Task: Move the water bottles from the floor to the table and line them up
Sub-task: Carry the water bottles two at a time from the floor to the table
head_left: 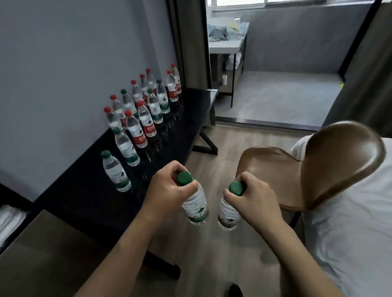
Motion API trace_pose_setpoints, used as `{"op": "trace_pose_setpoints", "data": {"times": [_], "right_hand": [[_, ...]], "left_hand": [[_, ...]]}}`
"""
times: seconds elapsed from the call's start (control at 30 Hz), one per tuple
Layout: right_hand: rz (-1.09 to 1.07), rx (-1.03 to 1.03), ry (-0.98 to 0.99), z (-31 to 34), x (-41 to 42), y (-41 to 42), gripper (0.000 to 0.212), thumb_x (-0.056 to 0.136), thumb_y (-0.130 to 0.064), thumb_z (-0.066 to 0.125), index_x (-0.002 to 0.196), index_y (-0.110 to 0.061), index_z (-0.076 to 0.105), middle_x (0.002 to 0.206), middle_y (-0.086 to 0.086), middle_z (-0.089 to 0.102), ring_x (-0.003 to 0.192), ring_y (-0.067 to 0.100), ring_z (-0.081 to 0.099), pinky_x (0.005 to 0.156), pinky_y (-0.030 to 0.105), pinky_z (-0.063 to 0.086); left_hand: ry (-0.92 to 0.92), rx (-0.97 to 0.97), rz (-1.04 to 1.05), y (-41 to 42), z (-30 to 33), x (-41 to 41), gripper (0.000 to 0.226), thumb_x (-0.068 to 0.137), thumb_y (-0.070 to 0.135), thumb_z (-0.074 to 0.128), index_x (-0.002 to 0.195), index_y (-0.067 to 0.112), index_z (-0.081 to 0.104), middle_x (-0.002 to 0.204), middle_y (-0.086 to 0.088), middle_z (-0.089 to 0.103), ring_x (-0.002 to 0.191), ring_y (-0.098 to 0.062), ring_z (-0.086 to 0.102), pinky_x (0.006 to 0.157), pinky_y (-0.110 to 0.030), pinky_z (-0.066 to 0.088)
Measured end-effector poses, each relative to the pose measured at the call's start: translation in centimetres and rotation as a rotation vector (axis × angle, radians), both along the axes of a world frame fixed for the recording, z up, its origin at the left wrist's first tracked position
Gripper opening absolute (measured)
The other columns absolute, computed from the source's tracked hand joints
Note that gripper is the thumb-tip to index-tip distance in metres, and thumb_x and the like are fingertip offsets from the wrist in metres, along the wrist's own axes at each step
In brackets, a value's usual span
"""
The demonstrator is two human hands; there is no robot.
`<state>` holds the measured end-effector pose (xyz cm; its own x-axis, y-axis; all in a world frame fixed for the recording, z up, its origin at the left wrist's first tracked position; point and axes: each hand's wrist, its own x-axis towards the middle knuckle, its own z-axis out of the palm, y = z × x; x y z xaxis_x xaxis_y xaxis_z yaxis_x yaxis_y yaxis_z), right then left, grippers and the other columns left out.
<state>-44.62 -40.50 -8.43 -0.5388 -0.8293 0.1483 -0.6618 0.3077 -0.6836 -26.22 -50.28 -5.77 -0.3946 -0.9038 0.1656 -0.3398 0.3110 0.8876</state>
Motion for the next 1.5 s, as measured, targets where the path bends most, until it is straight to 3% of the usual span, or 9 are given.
{"op": "trace_pose_setpoints", "data": {"times": [0.1,0.33,0.63,0.83,1.1,1.37,1.5], "right_hand": [[0.051,-0.021,-0.005,1.3,-3.5,-5.2,0.031,0.071,-0.044,0.068,0.075,-0.021,0.048,0.068,-0.006,0.059,0.069,0.021,0.057,0.062,0.036,0.048],[0.072,-0.033,-0.031,1.4,-8.7,-15.2,0.029,0.069,-0.046,0.068,0.073,-0.024,0.049,0.066,-0.009,0.058,0.067,0.014,0.056,0.059,0.033,0.044],[0.141,0.059,-0.002,-1.0,-11.1,-31.2,0.027,0.07,-0.046,0.066,0.073,-0.022,0.052,0.067,-0.008,0.059,0.067,0.016,0.057,0.061,0.038,0.05],[0.177,0.021,0.041,0.9,-13.5,-42.2,0.025,0.07,-0.046,0.066,0.074,-0.028,0.049,0.064,-0.013,0.056,0.063,0.009,0.054,0.051,0.027,0.035],[0.289,0.046,0.056,1.2,-15.2,-53.0,0.023,0.069,-0.046,0.065,0.073,-0.031,0.048,0.066,-0.014,0.055,0.064,0.005,0.053,0.052,0.024,0.034],[0.65,0.192,0.066,-1.1,-13.2,-64.9,0.03,0.062,-0.053,0.064,0.075,-0.029,0.052,0.07,-0.012,0.059,0.065,0.006,0.056,0.054,0.03,0.047],[0.909,0.229,0.102,-1.6,-11.4,-70.6,0.031,0.062,-0.052,0.065,0.077,-0.028,0.053,0.072,-0.011,0.059,0.067,0.01,0.057,0.053,0.029,0.045]], "left_hand": [[-0.017,-0.042,0.034,-4.2,1.0,-2.8,0.019,0.067,0.026,0.075,0.072,0.019,0.058,0.061,0.007,0.053,0.055,-0.004,0.048,0.052,-0.019,0.042],[0.009,0.012,0.15,-12.8,0.5,-5.8,0.022,0.064,0.031,0.077,0.072,0.021,0.059,0.066,-0.002,0.061,0.058,-0.007,0.054,0.053,-0.027,0.048],[0.0,0.07,0.172,-27.2,-1.9,-8.2,0.021,0.066,0.028,0.077,0.073,0.022,0.058,0.06,0.01,0.056,0.054,-0.004,0.051,0.051,-0.02,0.044],[0.01,0.026,0.161,-38.1,-0.1,-11.3,0.021,0.067,0.031,0.075,0.073,0.022,0.058,0.059,0.012,0.055,0.052,-0.003,0.048,0.049,-0.018,0.041],[-0.001,0.044,0.232,-46.5,-0.6,-12.6,0.021,0.068,0.037,0.075,0.077,0.029,0.059,0.062,0.013,0.058,0.05,0.002,0.047,0.048,-0.014,0.041],[-0.153,0.056,0.437,-51.5,-3.3,-11.8,0.024,0.067,0.037,0.077,0.074,0.028,0.056,0.062,0.016,0.059,0.049,-0.001,0.048,0.046,-0.014,0.037],[-0.16,0.122,0.595,-53.0,-4.0,-11.1,0.027,0.065,0.047,0.074,0.079,0.03,0.057,0.067,0.011,0.061,0.056,-0.002,0.052,0.055,-0.032,0.047]]}}
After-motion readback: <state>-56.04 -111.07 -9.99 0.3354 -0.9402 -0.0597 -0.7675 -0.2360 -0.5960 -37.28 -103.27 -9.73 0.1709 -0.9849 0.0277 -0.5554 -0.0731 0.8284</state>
